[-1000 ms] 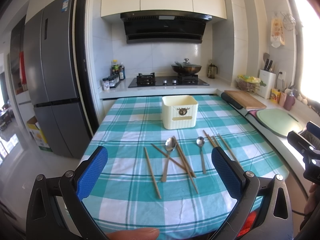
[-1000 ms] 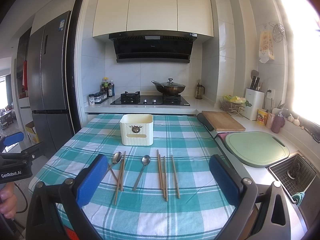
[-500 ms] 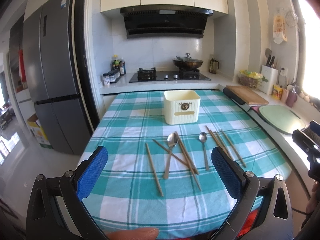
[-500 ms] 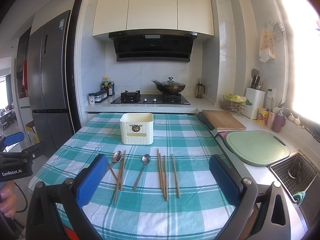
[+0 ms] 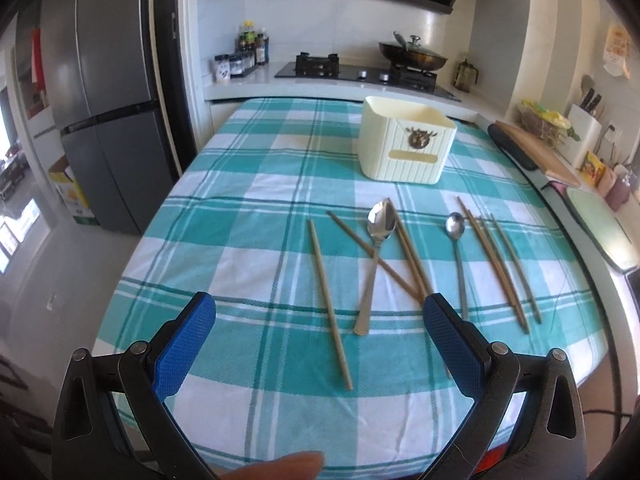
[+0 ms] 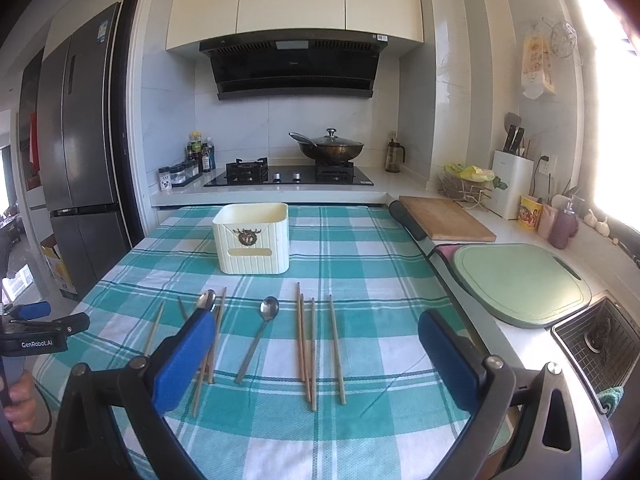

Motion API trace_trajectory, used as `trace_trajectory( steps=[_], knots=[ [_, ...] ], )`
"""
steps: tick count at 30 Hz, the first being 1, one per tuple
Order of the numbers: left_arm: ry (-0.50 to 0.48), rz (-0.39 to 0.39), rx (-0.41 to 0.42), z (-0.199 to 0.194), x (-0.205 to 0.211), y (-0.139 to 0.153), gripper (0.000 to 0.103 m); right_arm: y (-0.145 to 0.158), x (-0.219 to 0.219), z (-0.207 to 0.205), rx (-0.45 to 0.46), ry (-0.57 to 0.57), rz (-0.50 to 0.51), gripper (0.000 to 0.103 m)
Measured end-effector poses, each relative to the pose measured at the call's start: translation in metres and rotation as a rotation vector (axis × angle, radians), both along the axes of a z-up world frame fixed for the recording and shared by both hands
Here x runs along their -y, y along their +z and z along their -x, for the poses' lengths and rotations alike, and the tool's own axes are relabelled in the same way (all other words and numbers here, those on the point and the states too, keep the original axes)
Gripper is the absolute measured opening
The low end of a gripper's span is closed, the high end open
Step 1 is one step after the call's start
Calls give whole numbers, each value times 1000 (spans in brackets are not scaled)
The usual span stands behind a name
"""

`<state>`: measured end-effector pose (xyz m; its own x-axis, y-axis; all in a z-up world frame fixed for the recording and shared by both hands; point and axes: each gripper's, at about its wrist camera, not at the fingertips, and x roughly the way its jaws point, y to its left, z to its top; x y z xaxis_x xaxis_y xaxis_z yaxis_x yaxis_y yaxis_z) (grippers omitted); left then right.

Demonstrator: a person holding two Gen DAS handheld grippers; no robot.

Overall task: Organize utensils
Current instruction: 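Close the left tool on a wooden chopstick while the right tool grasps another chopstick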

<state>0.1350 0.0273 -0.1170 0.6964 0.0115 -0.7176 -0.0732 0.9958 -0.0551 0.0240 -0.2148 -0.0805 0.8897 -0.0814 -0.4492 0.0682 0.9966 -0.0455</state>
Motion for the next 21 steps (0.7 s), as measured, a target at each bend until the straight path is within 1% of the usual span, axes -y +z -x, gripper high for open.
trace_trajectory(
  steps=[3, 5, 7, 9, 11, 13, 14, 15, 16, 18, 19, 21],
  knots=[
    [37, 3, -56, -28, -8, -20, 103, -26, 23, -36, -94, -16, -13, 103],
    [28, -8, -108, -48, -9, -35, 103, -47, 37, -61, -170, -11, -13, 103],
    [27, -19, -144, -64, -9, -48, 103, -70, 45, -85, -242, 9, 3, 103],
    [20, -7, -182, -79, -11, -60, 103, -92, 50, -106, -301, 32, 34, 101],
    [18, 28, -204, -91, -15, -68, 103, -110, 51, -125, -353, 48, 77, 92],
    [32, 56, -241, -105, -21, -77, 103, -127, 53, -144, -408, 71, 86, 69],
    [38, 69, -256, -112, -24, -82, 103, -134, 55, -153, -443, 74, 81, 65],
    [42, 78, -275, -119, -27, -87, 103, -141, 56, -163, -475, 80, 72, 58],
    [46, 86, -292, -125, -30, -92, 103, -147, 57, -170, -506, 95, 59, 55],
    [49, 96, -330, -136, -35, -103, 103, -157, 58, -184, -552, 122, 45, 55],
    [54, 98, -353, -142, -38, -108, 102, -163, 58, -190, -579, 129, 48, 51],
    [57, 97, -388, -149, -43, -118, 102, -174, 58, -201, -633, 149, 48, 50]
  ],
)
